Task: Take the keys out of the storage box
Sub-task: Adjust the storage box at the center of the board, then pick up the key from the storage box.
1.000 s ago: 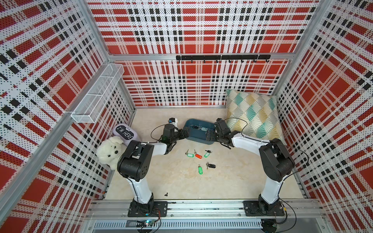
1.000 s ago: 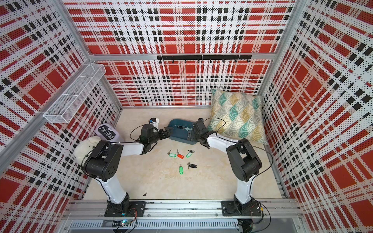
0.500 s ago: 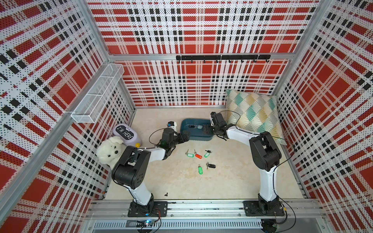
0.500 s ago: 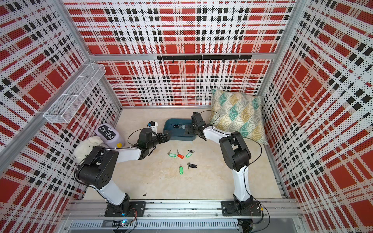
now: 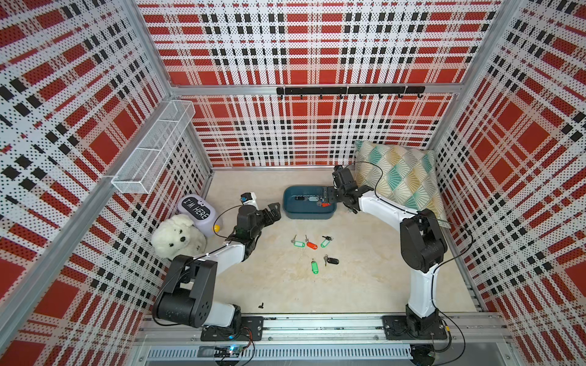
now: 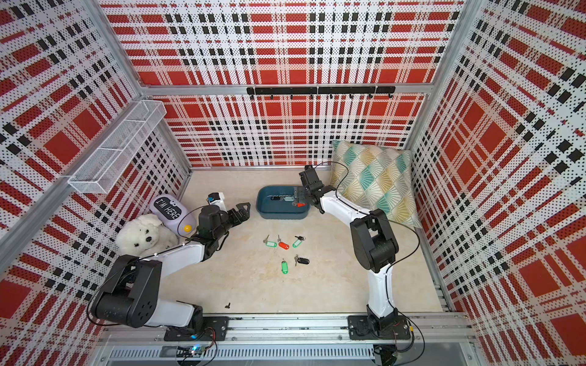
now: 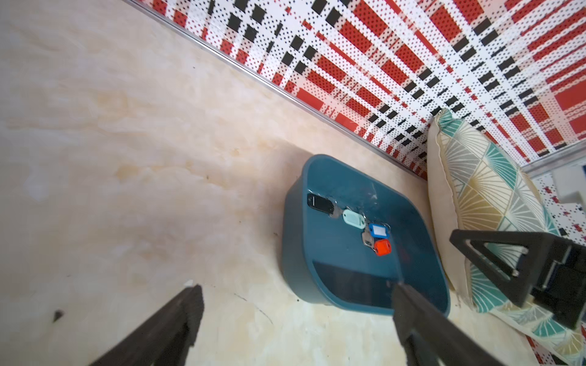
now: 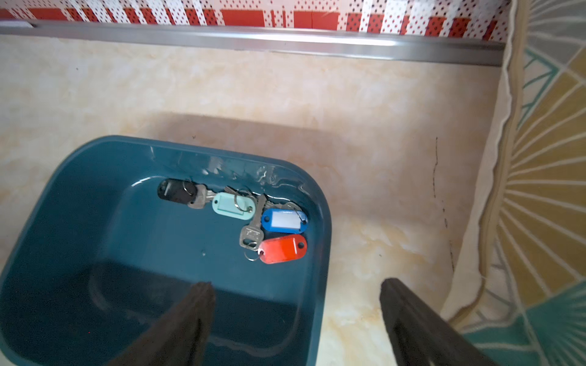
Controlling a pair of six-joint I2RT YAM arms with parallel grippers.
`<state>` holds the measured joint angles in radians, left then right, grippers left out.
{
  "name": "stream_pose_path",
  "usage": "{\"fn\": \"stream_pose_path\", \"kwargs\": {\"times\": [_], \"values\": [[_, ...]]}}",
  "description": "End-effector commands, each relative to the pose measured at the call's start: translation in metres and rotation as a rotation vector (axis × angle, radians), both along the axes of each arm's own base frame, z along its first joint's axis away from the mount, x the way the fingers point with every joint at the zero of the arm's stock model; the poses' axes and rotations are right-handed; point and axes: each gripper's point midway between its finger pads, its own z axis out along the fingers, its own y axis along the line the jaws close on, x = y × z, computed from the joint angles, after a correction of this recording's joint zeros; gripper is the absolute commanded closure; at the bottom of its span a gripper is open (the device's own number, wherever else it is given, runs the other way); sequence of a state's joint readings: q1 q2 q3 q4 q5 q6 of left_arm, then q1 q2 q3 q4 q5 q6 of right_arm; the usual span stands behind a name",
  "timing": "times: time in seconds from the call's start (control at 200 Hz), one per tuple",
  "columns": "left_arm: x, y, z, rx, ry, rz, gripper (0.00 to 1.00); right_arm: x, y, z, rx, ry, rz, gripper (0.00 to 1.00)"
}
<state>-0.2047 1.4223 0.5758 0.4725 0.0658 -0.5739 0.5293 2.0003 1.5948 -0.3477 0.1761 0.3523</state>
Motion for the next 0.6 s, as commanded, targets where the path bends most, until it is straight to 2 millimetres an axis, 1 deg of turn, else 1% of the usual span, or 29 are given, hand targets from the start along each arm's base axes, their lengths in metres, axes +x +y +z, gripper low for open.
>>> {"fn": "stream_pose_path", "kwargs": {"times": [0.0,0.065,0.095,0.12,0.21,0.271,0.466,0.596], "values": [[-0.008,0.014,-0.004,0.053,0.017,0.058,0.01,-0.004,0.050,0.012,0.001,-0.033,0.095,0.22],[-0.011,0.018,-0.004,0.061,0.017,0.073,0.01,0.002,0.068,0.003,0.008,-0.002,0.120,0.29],[-0.013,0.020,-0.004,0.064,0.016,0.077,0.01,0.005,0.074,-0.002,0.016,0.009,0.130,0.34],[-0.015,0.020,-0.003,0.064,0.014,0.080,0.01,0.008,0.078,-0.007,0.023,0.017,0.136,0.36],[-0.021,0.023,-0.002,0.066,0.009,0.086,0.01,0.018,0.091,-0.020,0.041,0.024,0.155,0.38],[-0.024,0.025,-0.002,0.068,0.009,0.091,0.01,0.024,0.098,-0.022,0.050,0.024,0.163,0.39],[-0.031,0.026,-0.001,0.067,0.004,0.087,0.01,0.047,0.107,-0.036,0.053,0.018,0.158,0.43],[-0.034,0.026,0.000,0.066,-0.003,0.084,0.01,0.058,0.115,-0.052,0.072,0.041,0.191,0.44]]}}
